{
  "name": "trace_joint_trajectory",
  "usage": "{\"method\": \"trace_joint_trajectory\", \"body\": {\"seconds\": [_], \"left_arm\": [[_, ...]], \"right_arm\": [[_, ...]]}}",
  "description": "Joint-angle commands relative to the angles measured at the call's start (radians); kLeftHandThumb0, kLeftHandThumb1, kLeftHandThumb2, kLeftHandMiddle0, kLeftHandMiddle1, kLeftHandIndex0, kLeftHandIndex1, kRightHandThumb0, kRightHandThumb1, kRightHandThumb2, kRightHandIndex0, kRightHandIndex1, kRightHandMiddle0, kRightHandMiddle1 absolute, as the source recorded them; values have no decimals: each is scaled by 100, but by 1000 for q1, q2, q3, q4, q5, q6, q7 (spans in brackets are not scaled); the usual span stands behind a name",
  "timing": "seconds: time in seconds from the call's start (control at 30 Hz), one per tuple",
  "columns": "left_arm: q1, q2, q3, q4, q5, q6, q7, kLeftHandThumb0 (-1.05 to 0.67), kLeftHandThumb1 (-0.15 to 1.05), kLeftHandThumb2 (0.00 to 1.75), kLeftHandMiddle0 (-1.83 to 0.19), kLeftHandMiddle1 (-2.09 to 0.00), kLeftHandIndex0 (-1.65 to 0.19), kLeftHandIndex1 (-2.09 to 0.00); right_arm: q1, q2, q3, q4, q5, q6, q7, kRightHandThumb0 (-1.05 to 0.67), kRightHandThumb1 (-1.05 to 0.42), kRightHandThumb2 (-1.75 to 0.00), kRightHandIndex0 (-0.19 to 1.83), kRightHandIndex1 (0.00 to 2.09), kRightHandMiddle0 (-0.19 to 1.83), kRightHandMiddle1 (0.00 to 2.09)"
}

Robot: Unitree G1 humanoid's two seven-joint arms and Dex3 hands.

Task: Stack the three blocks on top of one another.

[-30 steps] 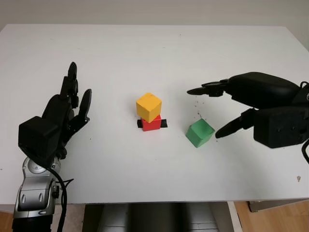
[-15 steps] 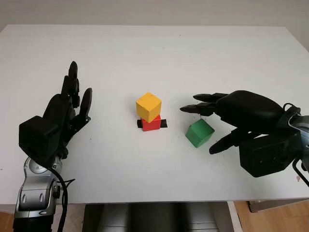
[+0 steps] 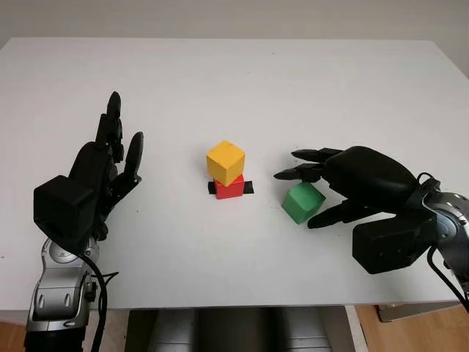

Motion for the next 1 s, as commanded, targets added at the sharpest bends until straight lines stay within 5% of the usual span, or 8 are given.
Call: {"method": "trace_joint_trajectory", "body": {"seconds": [0.0, 0.33, 0.97], "left_arm": [[12, -8, -2, -15, 3, 7, 7, -78, 105, 58, 19, 0, 13, -6], [5, -3, -2, -11, 9, 15, 11, -80, 105, 58, 19, 0, 12, -6], [8, -1, -21, 12, 37, 12, 11, -82, 105, 59, 19, 0, 9, -5]], "right_arm": [[-17, 6, 2, 7, -1, -10, -11, -48, -88, -5, 33, 7, 30, 80], [-26, 11, -5, 50, 11, -56, -56, -37, -90, -6, 42, 9, 50, 126], [-179, 90, -122, 41, 387, 169, 83, -44, -90, -5, 43, 8, 46, 137]]}}
